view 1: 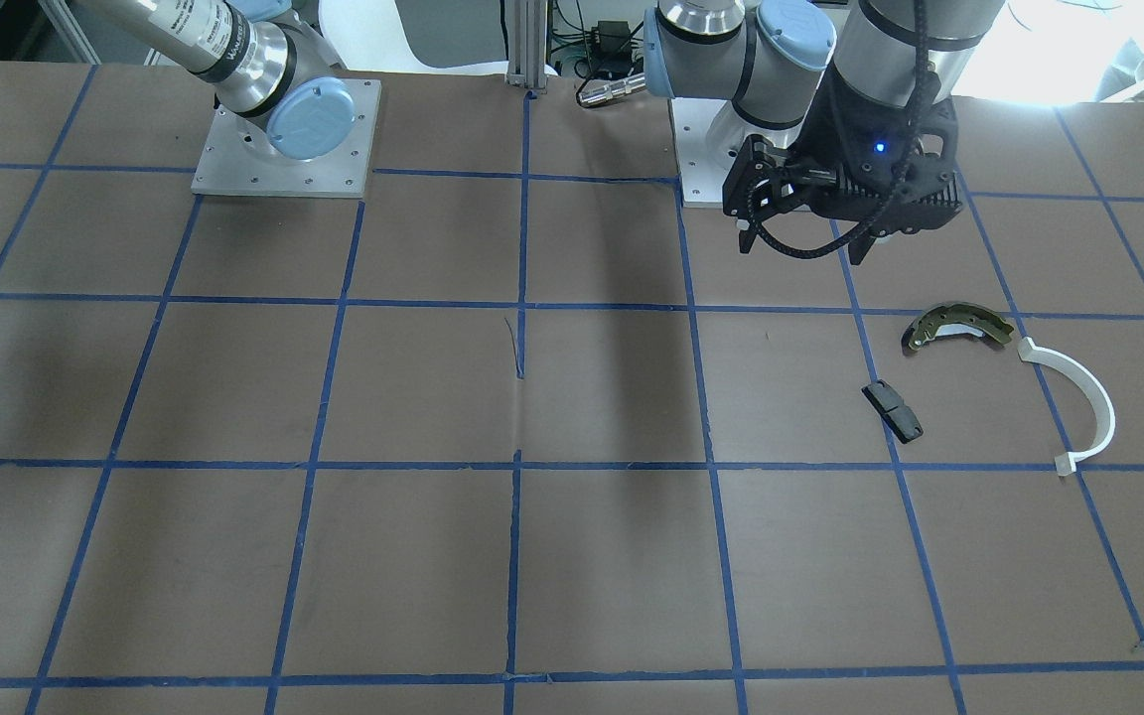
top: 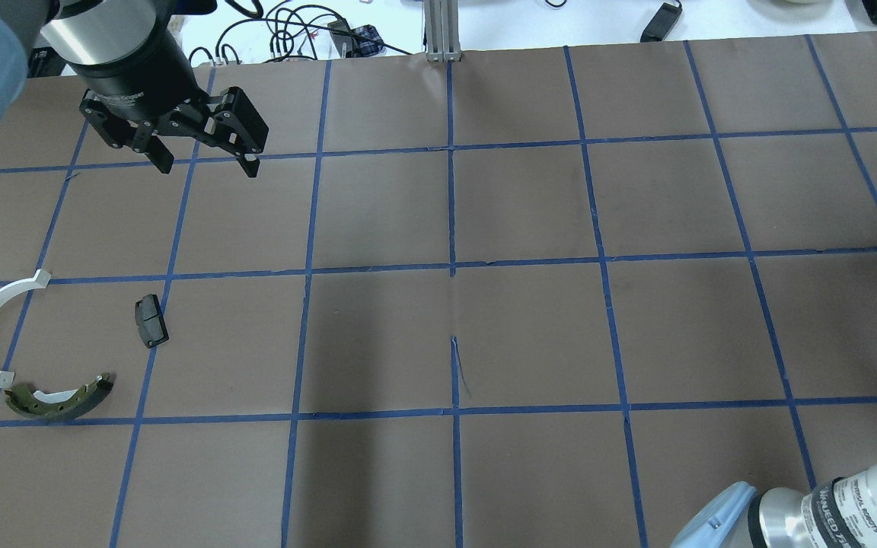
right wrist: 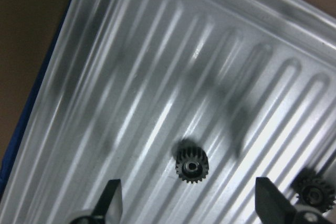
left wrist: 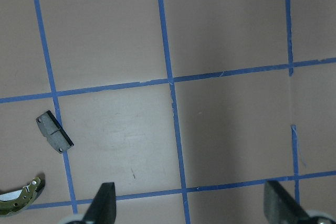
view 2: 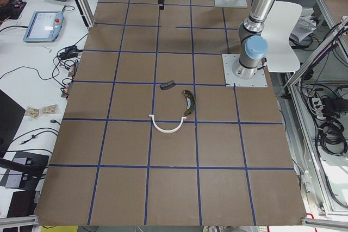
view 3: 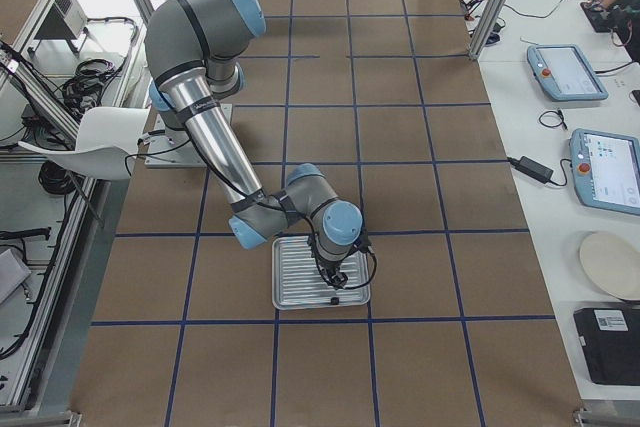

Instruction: Place bearing gear from tray to pile

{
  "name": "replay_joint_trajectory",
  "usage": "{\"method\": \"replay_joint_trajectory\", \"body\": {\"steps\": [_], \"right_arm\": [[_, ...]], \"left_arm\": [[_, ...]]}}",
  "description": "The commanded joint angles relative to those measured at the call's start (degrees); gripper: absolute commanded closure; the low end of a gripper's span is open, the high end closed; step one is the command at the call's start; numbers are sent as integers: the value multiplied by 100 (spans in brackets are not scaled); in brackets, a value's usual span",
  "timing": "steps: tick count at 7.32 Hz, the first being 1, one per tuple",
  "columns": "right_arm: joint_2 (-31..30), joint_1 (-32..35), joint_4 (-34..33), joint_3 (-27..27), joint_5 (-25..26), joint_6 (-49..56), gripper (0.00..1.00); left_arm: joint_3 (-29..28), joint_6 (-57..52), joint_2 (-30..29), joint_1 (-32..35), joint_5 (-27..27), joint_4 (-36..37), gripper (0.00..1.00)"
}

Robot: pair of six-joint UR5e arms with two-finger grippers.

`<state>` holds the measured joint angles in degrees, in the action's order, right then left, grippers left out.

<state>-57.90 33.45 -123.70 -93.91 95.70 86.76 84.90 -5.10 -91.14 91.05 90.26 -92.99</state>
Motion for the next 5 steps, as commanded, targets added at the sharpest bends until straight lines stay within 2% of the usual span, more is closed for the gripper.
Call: {"method": "replay_joint_trajectory", "body": {"steps": [1,5], "right_arm": [[33,-14,-31,-22,-16,69,31],[33,-14,-84,-4,-165,16,33]], "left_arm": [[9,0,0,0,0,0,0],[9,0,0,9,0,0,0]]}}
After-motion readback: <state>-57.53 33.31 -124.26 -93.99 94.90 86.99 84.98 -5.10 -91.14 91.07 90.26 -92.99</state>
